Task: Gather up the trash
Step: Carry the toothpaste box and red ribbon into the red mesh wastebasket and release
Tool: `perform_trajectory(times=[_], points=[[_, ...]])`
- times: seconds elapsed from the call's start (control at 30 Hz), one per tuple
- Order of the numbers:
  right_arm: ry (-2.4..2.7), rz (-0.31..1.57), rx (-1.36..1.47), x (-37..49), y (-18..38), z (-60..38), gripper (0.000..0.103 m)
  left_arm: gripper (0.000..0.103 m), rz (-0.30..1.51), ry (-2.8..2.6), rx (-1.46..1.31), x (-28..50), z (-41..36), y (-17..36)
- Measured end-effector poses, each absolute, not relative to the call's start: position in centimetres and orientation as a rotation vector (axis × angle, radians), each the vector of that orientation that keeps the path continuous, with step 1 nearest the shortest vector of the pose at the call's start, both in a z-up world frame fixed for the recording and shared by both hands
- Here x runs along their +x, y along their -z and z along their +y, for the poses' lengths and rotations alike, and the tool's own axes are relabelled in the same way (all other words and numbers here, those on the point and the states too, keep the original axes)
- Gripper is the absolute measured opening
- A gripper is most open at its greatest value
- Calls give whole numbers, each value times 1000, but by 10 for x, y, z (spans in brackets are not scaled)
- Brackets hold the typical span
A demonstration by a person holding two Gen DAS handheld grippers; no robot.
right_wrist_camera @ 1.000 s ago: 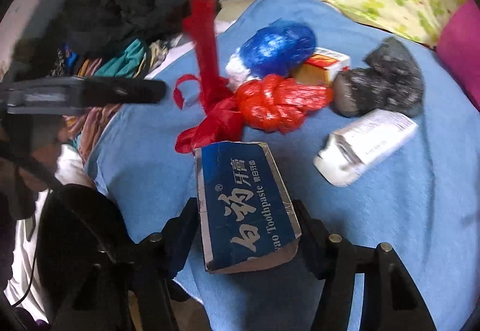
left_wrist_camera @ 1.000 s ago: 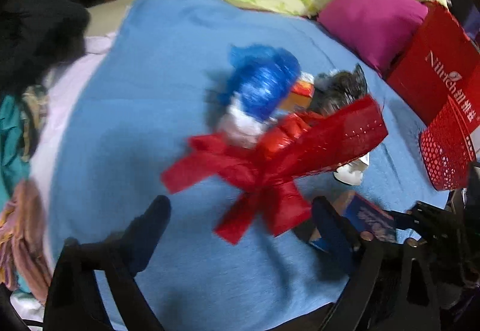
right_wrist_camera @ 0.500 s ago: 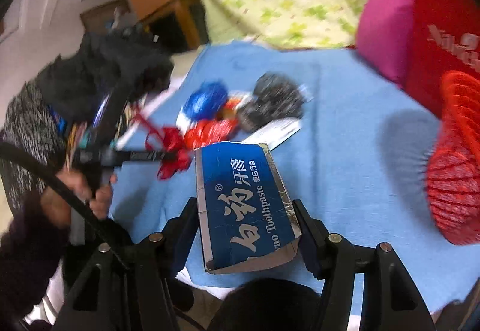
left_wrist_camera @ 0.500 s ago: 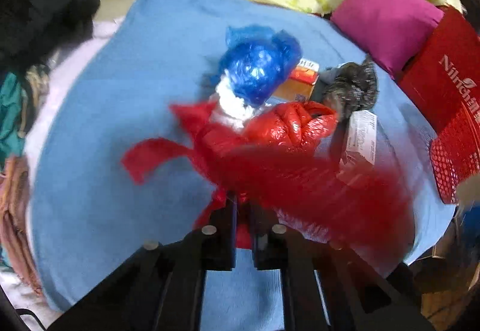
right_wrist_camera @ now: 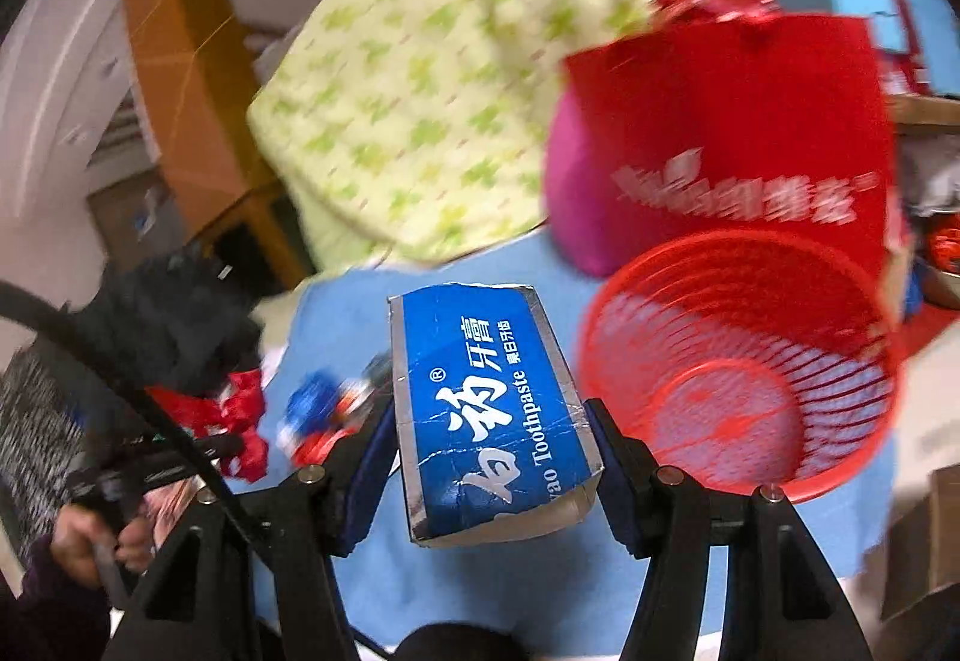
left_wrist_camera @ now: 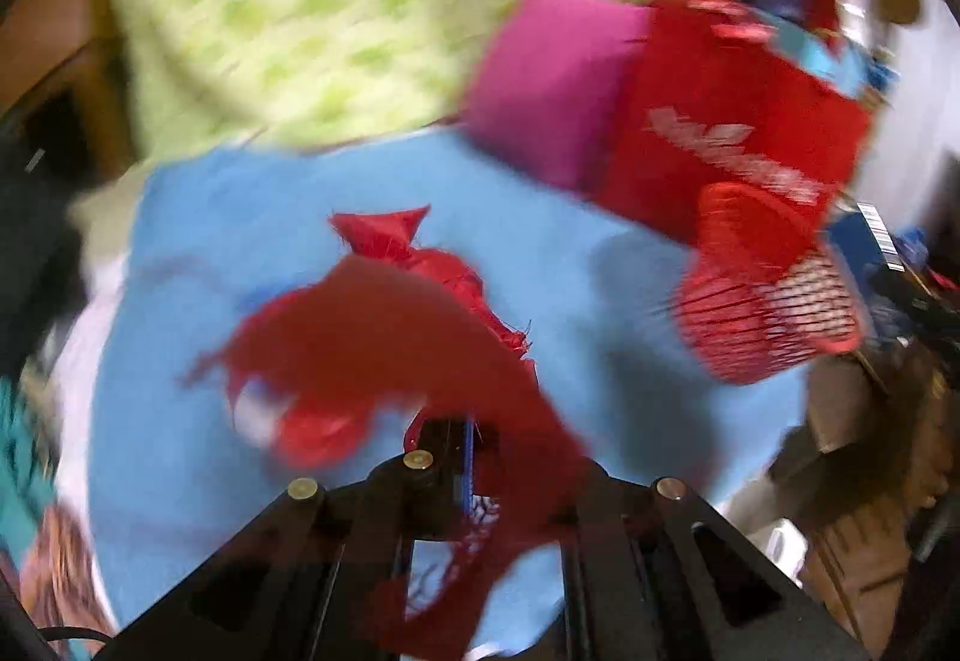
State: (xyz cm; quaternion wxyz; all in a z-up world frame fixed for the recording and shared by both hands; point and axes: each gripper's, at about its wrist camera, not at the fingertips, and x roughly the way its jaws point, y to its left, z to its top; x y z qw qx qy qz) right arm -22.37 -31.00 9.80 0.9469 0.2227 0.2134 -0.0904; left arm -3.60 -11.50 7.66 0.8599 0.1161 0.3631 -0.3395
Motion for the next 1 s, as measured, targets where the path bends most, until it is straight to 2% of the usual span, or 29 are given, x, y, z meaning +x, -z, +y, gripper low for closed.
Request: perform_trajectory(times=[0.17, 0.37, 0.43, 0.47, 0.5, 0.7, 0.87, 1.0], points=[[306, 370, 555, -247, -104, -369, 64, 8, 697, 937, 329, -62, -221, -109], [367, 349, 674, -260, -93, -426, 66, 10, 720, 1082, 374, -67, -317, -105], [378, 355, 700, -258, -86, -439, 68, 26, 730, 1110, 392, -66, -343, -96], [373, 354, 718, -257, -82, -445, 71, 50, 724, 1092, 411, -66, -352, -91], [371, 353, 727, -255, -78, -449, 76, 67, 708, 1073, 421, -73, -354, -93], [367, 346, 736, -255, -68, -453, 77, 68, 651, 982, 440, -75, -319, -85], [297, 312, 648, -261, -87, -414, 77, 69, 634, 826, 384, -64, -230, -75], [190, 297, 574, -248, -110, -371, 77, 70, 696, 672, 317, -44, -145, -52]])
